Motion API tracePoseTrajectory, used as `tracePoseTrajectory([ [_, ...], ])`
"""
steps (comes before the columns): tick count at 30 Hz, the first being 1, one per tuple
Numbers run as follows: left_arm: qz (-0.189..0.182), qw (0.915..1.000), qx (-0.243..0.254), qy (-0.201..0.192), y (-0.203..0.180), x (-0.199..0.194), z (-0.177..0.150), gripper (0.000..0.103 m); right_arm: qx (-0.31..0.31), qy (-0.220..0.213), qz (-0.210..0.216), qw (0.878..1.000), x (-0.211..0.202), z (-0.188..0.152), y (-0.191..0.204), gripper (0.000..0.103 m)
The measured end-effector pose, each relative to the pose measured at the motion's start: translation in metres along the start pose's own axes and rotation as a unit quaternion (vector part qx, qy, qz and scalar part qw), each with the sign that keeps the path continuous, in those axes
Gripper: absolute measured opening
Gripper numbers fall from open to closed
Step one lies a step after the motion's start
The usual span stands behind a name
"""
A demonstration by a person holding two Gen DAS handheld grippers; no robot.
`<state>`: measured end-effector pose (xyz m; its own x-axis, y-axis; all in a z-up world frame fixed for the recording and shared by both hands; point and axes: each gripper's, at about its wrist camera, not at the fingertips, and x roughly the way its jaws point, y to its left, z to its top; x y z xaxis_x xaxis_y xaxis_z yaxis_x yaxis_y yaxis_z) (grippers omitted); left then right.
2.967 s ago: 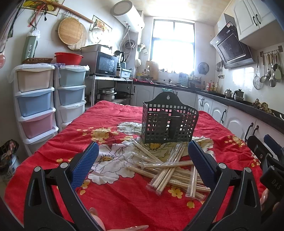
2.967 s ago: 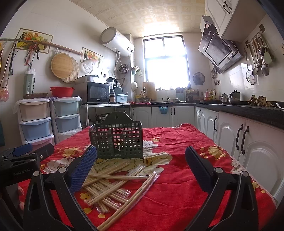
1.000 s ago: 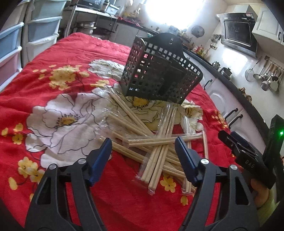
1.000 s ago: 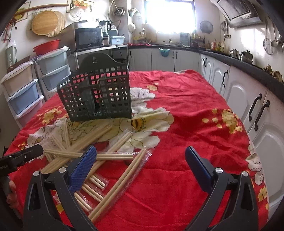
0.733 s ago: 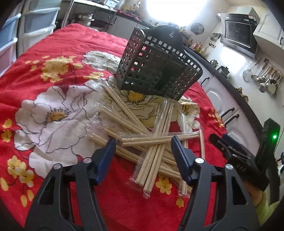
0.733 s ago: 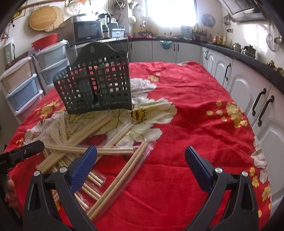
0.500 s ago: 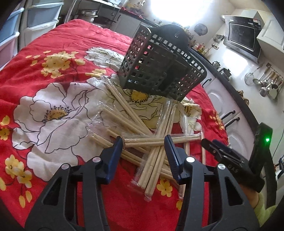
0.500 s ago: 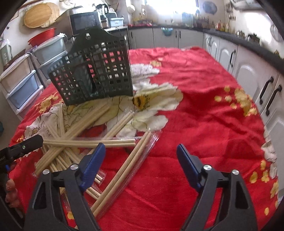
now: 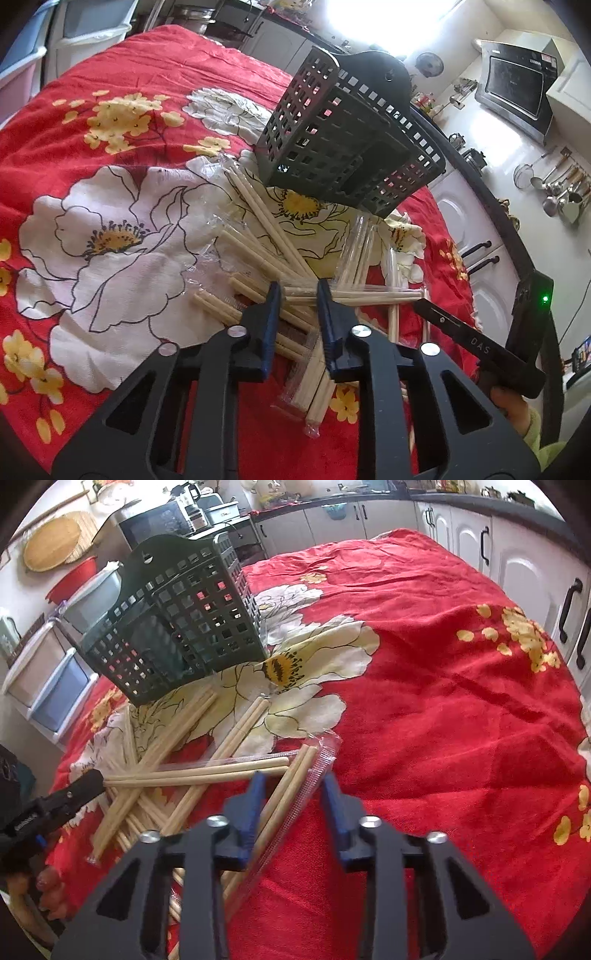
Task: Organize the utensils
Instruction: 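Lower the left tool onto a wooden chopstick and close it while the right tool grasps another, then lift the left tool's chopstick upright over the mesh basket while the right tool carries its chopstick there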
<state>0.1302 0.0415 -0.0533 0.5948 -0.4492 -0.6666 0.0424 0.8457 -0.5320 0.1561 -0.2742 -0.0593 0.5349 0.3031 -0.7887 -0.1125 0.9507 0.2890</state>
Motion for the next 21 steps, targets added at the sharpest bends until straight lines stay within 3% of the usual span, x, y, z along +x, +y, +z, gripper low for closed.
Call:
tracePoseTrajectory([
  [8, -0.033, 0.9990, -0.028, 0.007, 0.010, 0.002, 0.004, 0.009, 0.009, -0.014, 0.026, 1.000, -0.011, 0.007, -0.004, 0.013],
  [21, -0.057, 0.9965, 0.022, -0.057, -0.025, -0.043, 0.031, 0.004, -0.060, -0.083, 0.044, 0.994, -0.053, 0.031, 0.027, 0.008],
])
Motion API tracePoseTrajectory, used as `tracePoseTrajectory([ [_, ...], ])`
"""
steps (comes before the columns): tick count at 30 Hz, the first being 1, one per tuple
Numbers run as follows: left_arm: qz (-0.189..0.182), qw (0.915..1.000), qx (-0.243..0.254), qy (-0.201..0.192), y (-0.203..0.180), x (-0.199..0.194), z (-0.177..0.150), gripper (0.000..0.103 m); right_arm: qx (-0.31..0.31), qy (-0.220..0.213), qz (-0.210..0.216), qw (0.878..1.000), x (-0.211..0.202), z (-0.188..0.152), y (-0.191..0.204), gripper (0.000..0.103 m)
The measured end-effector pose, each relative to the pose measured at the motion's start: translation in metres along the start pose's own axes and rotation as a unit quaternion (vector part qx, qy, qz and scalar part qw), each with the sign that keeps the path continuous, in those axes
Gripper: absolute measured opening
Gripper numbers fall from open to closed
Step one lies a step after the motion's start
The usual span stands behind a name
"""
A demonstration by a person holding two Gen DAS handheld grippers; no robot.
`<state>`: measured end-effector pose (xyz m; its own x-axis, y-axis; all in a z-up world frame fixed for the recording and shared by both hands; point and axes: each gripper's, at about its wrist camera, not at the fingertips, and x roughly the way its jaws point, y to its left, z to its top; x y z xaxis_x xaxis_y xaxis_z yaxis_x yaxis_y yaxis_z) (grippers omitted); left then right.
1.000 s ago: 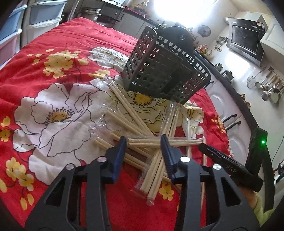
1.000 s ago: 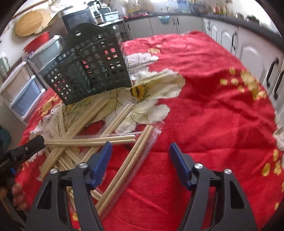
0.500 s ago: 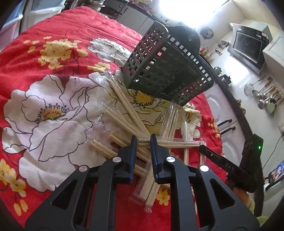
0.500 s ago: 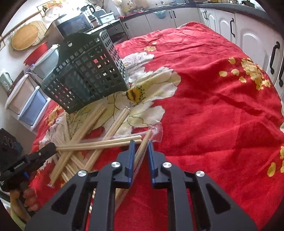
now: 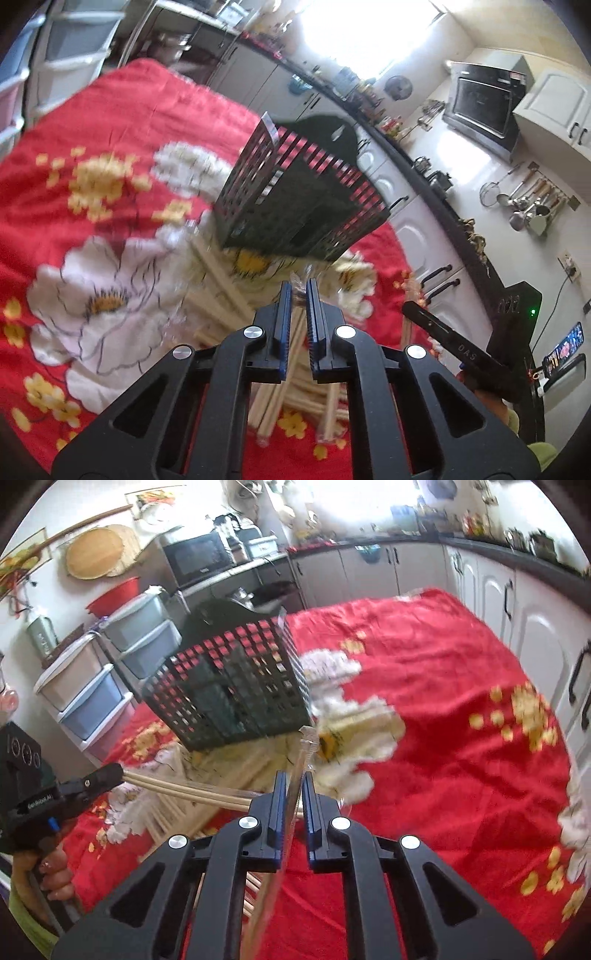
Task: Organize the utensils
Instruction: 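Lift the left tool's chopstick upright over the mesh basket while the right tool carries its chopstick there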
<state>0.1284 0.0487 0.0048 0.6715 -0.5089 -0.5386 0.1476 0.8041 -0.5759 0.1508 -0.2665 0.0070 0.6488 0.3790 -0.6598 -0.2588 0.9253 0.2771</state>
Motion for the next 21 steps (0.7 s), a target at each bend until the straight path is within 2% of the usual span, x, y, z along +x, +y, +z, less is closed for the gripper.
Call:
tracePoseTrajectory([
  [13, -0.007, 0.9954, 0.079, -0.054, -0.051, -0.026, 0.043, 0.002, -0.069, -0.073, 0.013, 0.995, -0.029, 0.042, 0.036, 0.006],
  [21, -0.016, 0.9905, 0.109, -0.082, -0.075, -0.039, 0.065, 0.002, -0.100, -0.114, 0.024, 0.988, -0.043, 0.066, 0.056, 0.006],
])
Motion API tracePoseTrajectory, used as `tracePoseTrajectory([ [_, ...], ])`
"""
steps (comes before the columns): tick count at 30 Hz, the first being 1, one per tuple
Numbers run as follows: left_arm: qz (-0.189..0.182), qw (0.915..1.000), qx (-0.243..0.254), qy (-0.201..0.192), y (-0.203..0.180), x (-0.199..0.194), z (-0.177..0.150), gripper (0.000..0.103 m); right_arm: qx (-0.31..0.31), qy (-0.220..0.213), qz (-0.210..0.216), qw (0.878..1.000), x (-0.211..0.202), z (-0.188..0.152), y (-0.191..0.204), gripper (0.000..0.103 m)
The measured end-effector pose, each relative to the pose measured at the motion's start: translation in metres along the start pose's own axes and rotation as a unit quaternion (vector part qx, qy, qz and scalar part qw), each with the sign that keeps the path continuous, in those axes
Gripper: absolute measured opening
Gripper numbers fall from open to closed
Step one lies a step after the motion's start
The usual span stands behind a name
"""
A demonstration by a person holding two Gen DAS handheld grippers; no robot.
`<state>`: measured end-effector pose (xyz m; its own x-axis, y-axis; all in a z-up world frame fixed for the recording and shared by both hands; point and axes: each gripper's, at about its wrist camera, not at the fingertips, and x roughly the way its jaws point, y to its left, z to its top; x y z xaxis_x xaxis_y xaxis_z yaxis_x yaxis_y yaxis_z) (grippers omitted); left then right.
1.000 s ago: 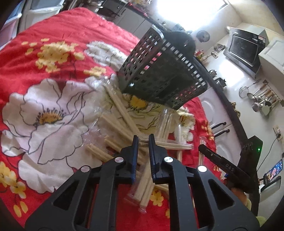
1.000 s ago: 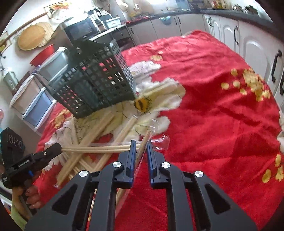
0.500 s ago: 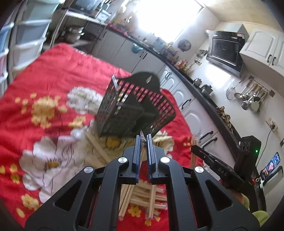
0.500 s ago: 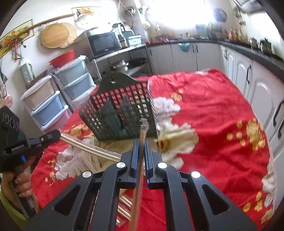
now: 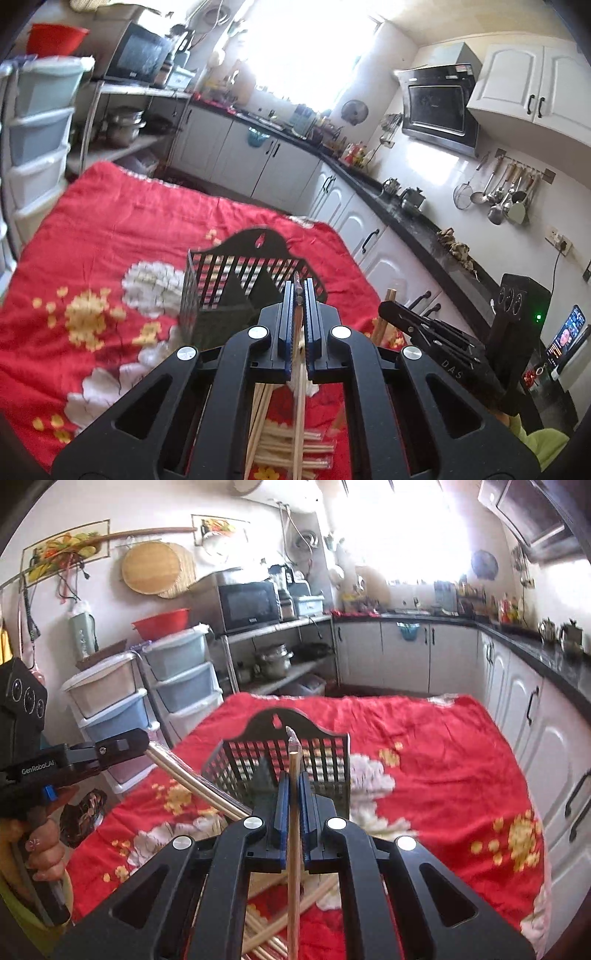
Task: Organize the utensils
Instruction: 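Lift the left tool's chopstick upright over the mesh basket while the right tool carries its chopstick there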
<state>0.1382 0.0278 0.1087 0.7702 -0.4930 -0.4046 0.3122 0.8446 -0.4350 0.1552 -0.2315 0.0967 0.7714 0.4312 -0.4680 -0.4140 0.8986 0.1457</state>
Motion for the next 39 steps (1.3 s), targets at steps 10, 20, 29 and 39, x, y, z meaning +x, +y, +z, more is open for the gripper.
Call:
tracePoseTrajectory([
  [10, -0.004, 0.9984, 0.029, -0.048, -0.018, -0.020, 0.040, 0.002, -0.016, -0.061, 0.017, 0.998, -0.014, 0.045, 0.007, 0.006],
  [20, 0.023, 0.9952, 0.036, -0.088, -0.019, -0.033, 0.074, 0.002, -0.021, -0.139, 0.021, 0.990, -0.018, 0.102, -0.003, 0.006],
  [29, 0.046, 0.9956, 0.019, -0.079, 0.001, -0.020, 0.073, 0.002, -0.008, -0.165, 0.010, 0.986, 0.004, 0.114, -0.024, 0.006],
  [39, 0.053, 0.9971, 0.015, -0.052, 0.009, 0.006, 0.057, 0.002, 0.024, -0.146, -0.009, 0.989, 0.034, 0.094, -0.043, 0.006],
])
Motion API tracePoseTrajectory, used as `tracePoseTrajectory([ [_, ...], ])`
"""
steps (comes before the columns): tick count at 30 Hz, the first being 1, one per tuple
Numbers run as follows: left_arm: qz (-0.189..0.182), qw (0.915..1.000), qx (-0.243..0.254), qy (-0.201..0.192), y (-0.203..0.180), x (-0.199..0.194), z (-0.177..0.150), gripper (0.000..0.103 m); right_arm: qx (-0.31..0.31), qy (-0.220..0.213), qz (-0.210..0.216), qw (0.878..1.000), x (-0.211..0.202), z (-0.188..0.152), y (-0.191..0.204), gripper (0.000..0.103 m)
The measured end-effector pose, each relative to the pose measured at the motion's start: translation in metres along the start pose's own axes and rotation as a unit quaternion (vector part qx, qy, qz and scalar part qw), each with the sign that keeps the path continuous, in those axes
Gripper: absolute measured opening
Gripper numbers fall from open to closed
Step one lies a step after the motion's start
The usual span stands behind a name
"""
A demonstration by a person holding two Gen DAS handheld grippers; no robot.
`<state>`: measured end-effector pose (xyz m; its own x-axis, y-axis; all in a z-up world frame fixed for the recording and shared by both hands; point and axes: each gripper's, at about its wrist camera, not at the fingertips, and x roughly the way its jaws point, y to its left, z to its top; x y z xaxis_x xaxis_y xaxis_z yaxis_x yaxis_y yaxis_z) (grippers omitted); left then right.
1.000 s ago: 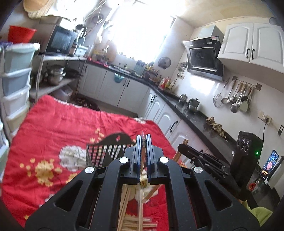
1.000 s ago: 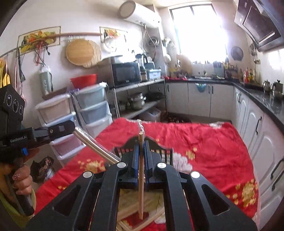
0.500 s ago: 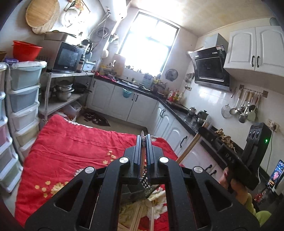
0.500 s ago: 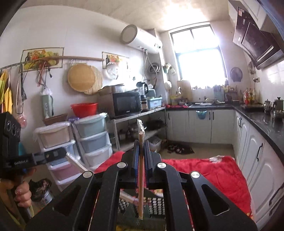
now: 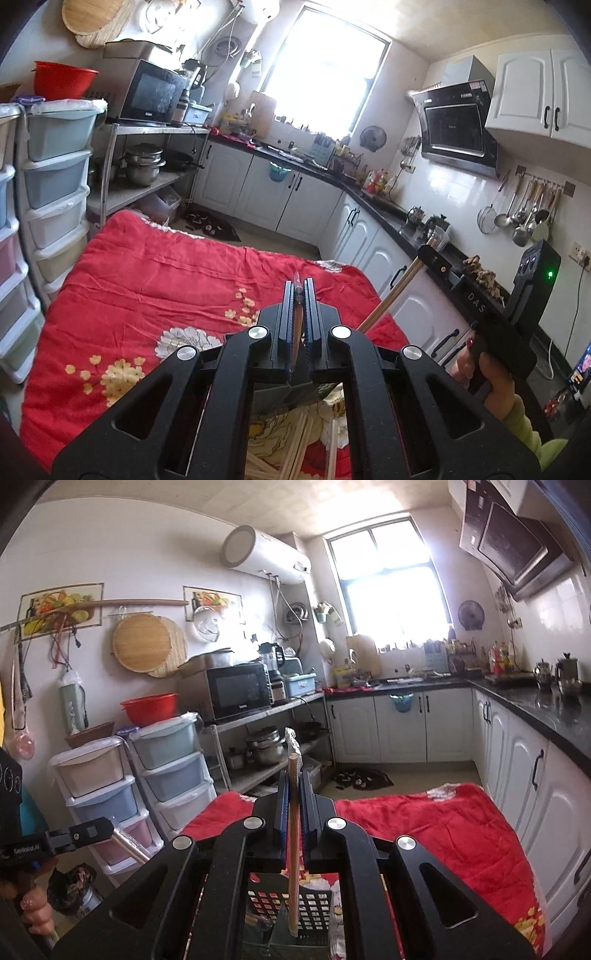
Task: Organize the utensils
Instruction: 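Lift the left tool's chopstick upright over the mesh basket while the right tool carries its chopstick there, then lower both chopsticks into the mesh basket and open both tools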
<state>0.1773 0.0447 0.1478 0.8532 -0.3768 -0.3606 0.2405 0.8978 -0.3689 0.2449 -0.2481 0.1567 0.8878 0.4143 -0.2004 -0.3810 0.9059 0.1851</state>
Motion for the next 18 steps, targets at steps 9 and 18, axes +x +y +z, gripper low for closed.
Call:
tracePoseTrajectory([
  [9, -0.004, 0.9997, -0.008, 0.022, 0.001, 0.021, -0.014, 0.002, 0.005, 0.012, -0.009, 1.000, 0.008, -0.016, -0.001, 0.006],
  [18, 0.006, 0.9993, -0.002, 0.037, 0.000, 0.034, -0.026, 0.003, 0.021, 0.037, -0.016, 0.999, 0.015, -0.034, -0.006, 0.031],
])
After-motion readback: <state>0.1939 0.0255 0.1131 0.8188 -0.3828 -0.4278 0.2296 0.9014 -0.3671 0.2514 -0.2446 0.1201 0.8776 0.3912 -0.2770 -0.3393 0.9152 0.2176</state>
